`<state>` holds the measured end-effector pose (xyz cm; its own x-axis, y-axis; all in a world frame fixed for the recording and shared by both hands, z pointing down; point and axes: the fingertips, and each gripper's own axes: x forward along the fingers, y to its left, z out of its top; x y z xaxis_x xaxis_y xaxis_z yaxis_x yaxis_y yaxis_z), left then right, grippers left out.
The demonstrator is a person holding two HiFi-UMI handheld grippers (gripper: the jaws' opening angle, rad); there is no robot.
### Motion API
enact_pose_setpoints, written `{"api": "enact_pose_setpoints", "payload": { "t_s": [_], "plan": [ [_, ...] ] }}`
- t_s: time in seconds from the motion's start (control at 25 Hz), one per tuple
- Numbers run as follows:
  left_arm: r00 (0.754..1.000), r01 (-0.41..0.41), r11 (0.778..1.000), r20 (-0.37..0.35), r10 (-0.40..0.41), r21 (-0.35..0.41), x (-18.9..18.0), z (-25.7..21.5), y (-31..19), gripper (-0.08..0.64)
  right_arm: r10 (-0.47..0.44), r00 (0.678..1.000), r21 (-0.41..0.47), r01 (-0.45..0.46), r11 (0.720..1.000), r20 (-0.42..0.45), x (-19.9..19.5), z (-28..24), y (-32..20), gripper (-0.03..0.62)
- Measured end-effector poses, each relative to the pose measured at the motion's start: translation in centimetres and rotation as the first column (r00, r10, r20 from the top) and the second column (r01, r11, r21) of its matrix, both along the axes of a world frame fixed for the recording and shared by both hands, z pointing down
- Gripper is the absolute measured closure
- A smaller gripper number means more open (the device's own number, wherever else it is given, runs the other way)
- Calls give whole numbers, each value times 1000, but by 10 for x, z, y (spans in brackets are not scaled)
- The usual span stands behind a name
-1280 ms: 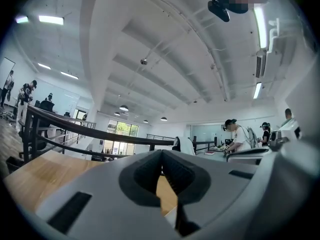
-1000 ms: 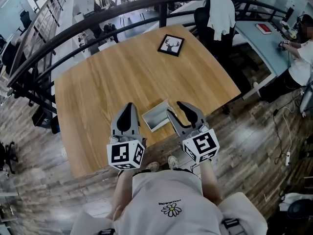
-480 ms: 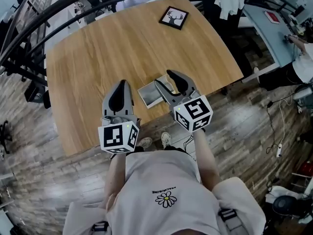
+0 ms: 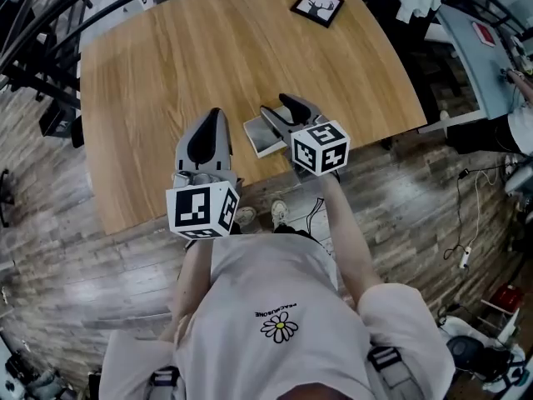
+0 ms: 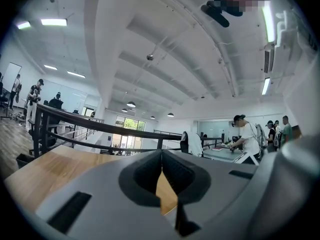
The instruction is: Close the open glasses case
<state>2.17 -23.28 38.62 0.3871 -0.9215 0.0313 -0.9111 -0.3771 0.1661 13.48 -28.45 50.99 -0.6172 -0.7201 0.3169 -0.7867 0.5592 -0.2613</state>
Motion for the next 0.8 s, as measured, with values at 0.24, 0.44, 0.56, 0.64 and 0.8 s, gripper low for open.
{"api": "enact_pose_setpoints", "payload": {
  "t_s": [0.24, 0.44, 0.56, 0.64, 0.8],
  "plan": [
    [1000, 26, 999, 15, -26, -24, -12, 7, 4, 543, -2, 1000, -116, 4, 993, 18, -5, 37, -12, 363],
    [998, 57, 998, 29, -56, -16, -26, 3, 7, 543, 14, 1000, -184, -9, 983, 28, -8, 60, -12, 354],
    [996, 79, 997, 34, -79, -22, -34, 4, 11, 543, 12, 1000, -211, -12, 977, -3, -7, 74, -11, 354],
    [995, 90, 996, 41, -88, -29, -38, 6, 12, 543, 11, 1000, -222, -15, 975, -16, -6, 80, -11, 356],
    [994, 104, 994, 46, -103, -29, -44, 6, 14, 543, 16, 1000, -225, -21, 974, -26, -4, 81, -12, 359]
  ]
}}
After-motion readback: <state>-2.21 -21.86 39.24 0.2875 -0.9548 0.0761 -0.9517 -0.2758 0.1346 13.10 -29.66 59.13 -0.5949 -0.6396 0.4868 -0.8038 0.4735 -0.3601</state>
